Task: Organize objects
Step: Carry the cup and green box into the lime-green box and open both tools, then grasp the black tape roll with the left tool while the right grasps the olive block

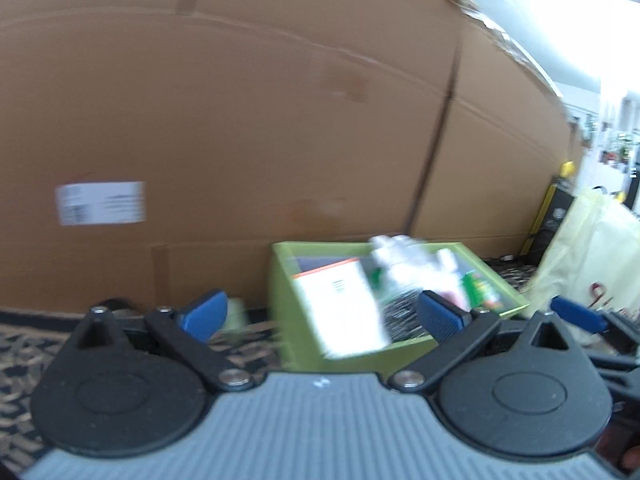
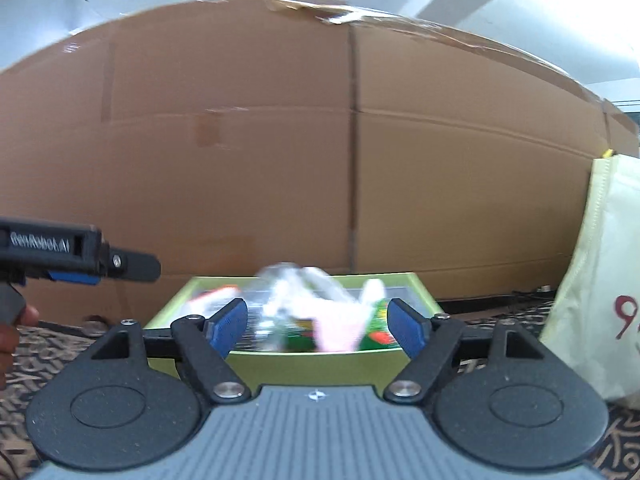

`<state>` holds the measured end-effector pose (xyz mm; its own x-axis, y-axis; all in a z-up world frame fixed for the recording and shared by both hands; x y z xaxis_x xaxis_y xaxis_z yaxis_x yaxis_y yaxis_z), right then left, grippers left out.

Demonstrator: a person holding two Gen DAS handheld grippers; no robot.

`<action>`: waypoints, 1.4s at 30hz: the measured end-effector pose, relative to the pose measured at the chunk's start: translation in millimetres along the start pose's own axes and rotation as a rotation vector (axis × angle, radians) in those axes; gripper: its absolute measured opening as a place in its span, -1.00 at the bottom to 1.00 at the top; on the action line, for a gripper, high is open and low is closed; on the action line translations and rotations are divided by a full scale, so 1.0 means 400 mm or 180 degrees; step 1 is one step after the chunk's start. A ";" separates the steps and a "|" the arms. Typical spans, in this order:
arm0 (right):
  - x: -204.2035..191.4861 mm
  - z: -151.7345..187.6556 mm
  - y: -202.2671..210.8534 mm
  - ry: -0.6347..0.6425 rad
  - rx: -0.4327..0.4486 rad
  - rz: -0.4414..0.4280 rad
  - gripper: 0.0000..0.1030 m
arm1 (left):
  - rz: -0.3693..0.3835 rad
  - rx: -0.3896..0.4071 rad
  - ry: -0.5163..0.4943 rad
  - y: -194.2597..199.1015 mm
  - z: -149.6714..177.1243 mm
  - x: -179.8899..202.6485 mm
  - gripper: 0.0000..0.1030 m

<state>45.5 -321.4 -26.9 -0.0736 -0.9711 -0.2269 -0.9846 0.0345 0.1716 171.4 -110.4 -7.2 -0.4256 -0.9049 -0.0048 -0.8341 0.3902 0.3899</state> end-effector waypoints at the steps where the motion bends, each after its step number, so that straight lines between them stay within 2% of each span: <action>1: -0.024 0.010 0.010 0.0004 -0.0023 -0.0077 0.59 | -0.0075 -0.0002 0.0003 0.022 0.015 -0.023 1.00; 6: -0.148 0.083 0.031 0.0047 -0.0251 -0.0419 0.60 | -0.0438 -0.0100 0.0103 0.116 0.106 -0.149 1.00; 12: -0.285 0.177 -0.033 0.0052 -0.0655 -0.0717 0.60 | -0.0927 -0.0476 0.0238 0.164 0.200 -0.278 1.00; 18: -0.390 0.229 -0.090 0.0152 -0.0860 -0.0729 0.60 | -0.1191 -0.0671 0.0421 0.169 0.239 -0.373 1.00; 25: -0.443 0.249 -0.184 0.0094 -0.0969 -0.0408 0.59 | -0.1306 -0.0822 0.0533 0.122 0.257 -0.435 1.00; 34: -0.458 0.285 -0.315 0.0126 -0.1075 -0.0046 0.49 | -0.1334 -0.0889 0.0386 0.040 0.246 -0.465 1.00; 42: -0.475 0.285 -0.431 0.0266 -0.1046 0.0399 0.45 | -0.1026 -0.0716 0.0435 -0.088 0.201 -0.497 1.00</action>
<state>211.1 -115.9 -122.5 -0.1637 -0.9806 -0.1076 -0.8640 0.0899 0.4953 256.9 69.4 -93.9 -0.0922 -0.9948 -0.0432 -0.8131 0.0502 0.5799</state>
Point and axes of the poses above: each gripper's, at about its wrist camera, not at the fingertips, and y roughly against the way its jaws point, x to its right, z to its underside, the point moved 6 cm from there along -y, roughly the way its jaws point, and after that the axes turned 12 degrees about -y, right-handed, at the moved point
